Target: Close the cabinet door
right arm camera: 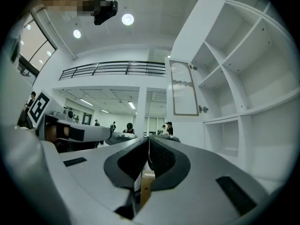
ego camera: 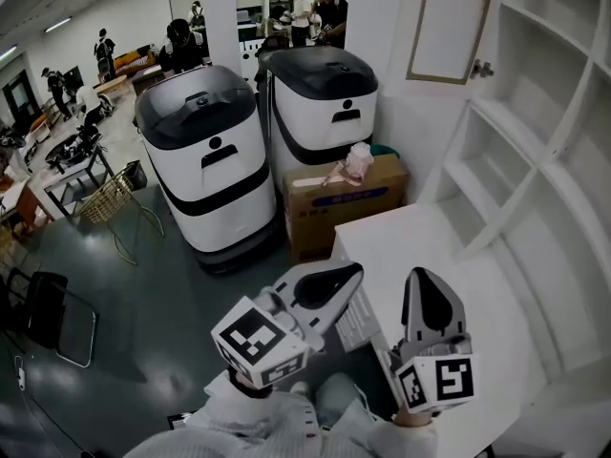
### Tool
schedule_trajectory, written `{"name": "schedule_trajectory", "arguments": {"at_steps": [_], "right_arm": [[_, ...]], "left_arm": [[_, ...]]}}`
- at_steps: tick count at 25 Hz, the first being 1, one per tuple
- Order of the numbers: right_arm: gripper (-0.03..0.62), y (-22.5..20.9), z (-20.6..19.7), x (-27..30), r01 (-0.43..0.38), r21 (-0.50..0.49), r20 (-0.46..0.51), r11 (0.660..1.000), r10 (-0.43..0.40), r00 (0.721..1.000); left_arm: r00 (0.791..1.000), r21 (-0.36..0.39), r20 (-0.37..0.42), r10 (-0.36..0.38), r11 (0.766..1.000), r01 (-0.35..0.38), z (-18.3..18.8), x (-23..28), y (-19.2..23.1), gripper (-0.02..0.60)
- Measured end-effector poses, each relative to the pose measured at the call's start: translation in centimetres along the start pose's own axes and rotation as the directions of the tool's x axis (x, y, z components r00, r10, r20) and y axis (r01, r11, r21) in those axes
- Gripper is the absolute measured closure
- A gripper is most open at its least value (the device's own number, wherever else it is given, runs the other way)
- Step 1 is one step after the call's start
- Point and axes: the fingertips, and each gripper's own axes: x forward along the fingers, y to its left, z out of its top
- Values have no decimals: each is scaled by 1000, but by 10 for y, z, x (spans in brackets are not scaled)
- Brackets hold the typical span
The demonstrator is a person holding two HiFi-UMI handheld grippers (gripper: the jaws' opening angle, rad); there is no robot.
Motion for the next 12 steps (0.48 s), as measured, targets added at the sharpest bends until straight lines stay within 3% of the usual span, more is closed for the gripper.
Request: {"name": "schedule_trajectory", "arguments": {"at_steps": [12], "right_arm": [[580, -34, -9, 73, 47, -20, -34, 999, -48, 998]], "left_arm": [[999, -34, -4, -39, 999, 39, -1, 53, 68, 572]]}}
